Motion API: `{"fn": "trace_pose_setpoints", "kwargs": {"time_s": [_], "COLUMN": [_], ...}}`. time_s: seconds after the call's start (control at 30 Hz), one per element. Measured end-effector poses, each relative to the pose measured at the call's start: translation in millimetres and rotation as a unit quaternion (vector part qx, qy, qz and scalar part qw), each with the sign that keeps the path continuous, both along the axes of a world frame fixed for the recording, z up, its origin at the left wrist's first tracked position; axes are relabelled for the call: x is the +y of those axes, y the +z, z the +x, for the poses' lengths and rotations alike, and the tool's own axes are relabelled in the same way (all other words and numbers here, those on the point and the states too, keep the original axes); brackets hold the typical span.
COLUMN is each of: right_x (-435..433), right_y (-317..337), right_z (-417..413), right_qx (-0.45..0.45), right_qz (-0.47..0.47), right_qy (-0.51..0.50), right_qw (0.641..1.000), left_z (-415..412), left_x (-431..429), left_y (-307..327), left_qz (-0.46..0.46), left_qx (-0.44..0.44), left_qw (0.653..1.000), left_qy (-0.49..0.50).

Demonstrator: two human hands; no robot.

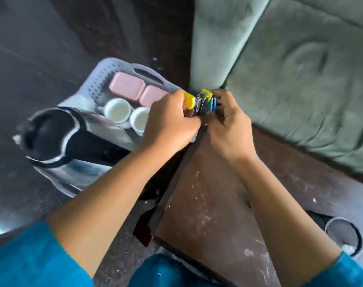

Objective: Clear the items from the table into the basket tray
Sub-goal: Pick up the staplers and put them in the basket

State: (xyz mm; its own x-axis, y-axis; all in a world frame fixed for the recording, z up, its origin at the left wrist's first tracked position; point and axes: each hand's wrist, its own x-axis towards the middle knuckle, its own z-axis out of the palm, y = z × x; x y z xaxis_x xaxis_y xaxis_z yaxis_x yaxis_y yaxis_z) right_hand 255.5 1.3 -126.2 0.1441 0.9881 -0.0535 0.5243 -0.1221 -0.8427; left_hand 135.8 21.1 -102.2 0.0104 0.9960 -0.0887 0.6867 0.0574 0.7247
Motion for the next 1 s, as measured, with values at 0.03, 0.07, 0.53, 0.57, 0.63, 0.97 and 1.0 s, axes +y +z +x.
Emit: {"fn": "trace_pose_setpoints", "kwargs": {"time_s": [0.03,0.07,0.53,0.57,0.63,0.97,1.0], "right_x": [8,13,54,56,59,56,56], "right_y": [4,7,-27,-29,-36,-61,-62], "right_z": [-10,-21,-94,-95,-95,-98,-98], "right_qx": [-0.002,-0.008,-0.082,-0.103,-0.164,-0.319,-0.324], "right_qz": [0.002,0.005,-0.055,-0.058,-0.058,-0.044,-0.04], "right_qy": [0.019,0.039,0.098,0.101,0.108,0.086,0.084], "right_qw": [1.0,0.999,0.99,0.988,0.979,0.943,0.942], "left_z": [-11,-22,-154,-162,-177,-217,-218], "left_x": [9,18,111,113,116,124,123], "left_y": [13,26,29,21,4,-35,-36], "left_qz": [0.004,0.006,-0.179,-0.193,-0.202,-0.15,-0.131], "left_qx": [0.032,0.051,0.043,0.032,0.026,-0.039,-0.019], "left_qw": [0.999,0.999,0.982,0.981,0.979,0.976,0.978], "left_qy": [0.003,0.005,-0.034,-0.011,0.03,0.153,0.159]}}
